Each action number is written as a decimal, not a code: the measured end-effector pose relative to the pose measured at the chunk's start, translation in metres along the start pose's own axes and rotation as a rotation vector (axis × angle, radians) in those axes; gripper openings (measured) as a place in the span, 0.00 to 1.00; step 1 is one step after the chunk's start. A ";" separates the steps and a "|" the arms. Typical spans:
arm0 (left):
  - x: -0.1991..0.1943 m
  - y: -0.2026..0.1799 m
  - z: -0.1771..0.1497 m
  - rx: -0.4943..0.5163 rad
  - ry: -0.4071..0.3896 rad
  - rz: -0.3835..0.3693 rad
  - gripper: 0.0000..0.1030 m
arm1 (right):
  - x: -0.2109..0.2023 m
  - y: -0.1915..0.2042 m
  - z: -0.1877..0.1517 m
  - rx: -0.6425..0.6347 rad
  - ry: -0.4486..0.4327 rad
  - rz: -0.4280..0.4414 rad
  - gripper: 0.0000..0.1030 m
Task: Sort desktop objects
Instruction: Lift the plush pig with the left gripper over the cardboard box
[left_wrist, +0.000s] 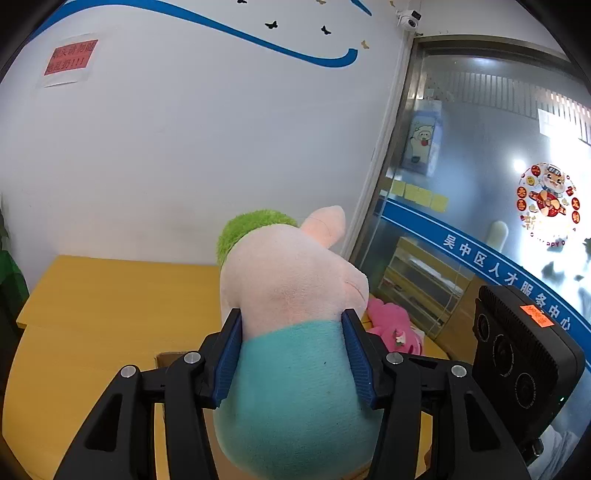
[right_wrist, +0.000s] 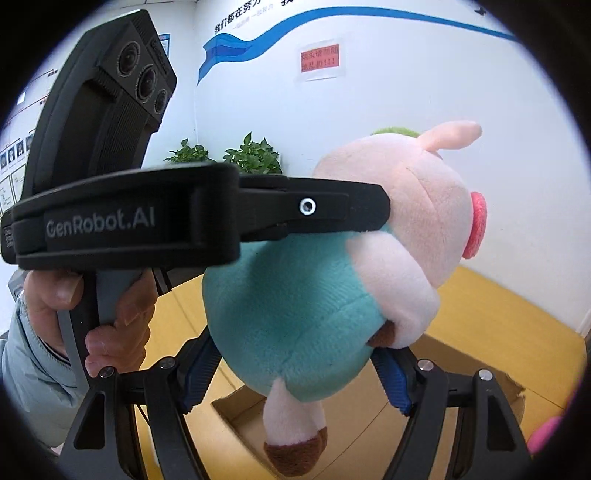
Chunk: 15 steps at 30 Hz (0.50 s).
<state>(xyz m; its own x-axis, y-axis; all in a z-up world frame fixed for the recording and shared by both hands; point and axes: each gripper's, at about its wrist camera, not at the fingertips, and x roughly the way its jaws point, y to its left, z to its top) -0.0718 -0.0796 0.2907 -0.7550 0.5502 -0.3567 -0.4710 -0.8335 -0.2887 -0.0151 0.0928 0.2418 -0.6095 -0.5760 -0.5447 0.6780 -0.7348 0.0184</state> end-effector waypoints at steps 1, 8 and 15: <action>0.010 0.008 0.005 -0.006 0.011 0.004 0.54 | 0.009 -0.008 0.005 0.008 0.006 0.006 0.73; 0.090 0.066 0.002 -0.091 0.138 0.035 0.54 | 0.077 -0.052 0.001 0.100 0.085 0.058 0.73; 0.156 0.117 -0.057 -0.211 0.299 0.044 0.54 | 0.150 -0.077 -0.051 0.189 0.211 0.112 0.73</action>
<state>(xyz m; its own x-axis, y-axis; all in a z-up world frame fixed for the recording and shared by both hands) -0.2191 -0.0884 0.1505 -0.5910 0.5305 -0.6077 -0.3128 -0.8451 -0.4335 -0.1378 0.0818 0.1158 -0.4234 -0.5844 -0.6923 0.6356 -0.7362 0.2327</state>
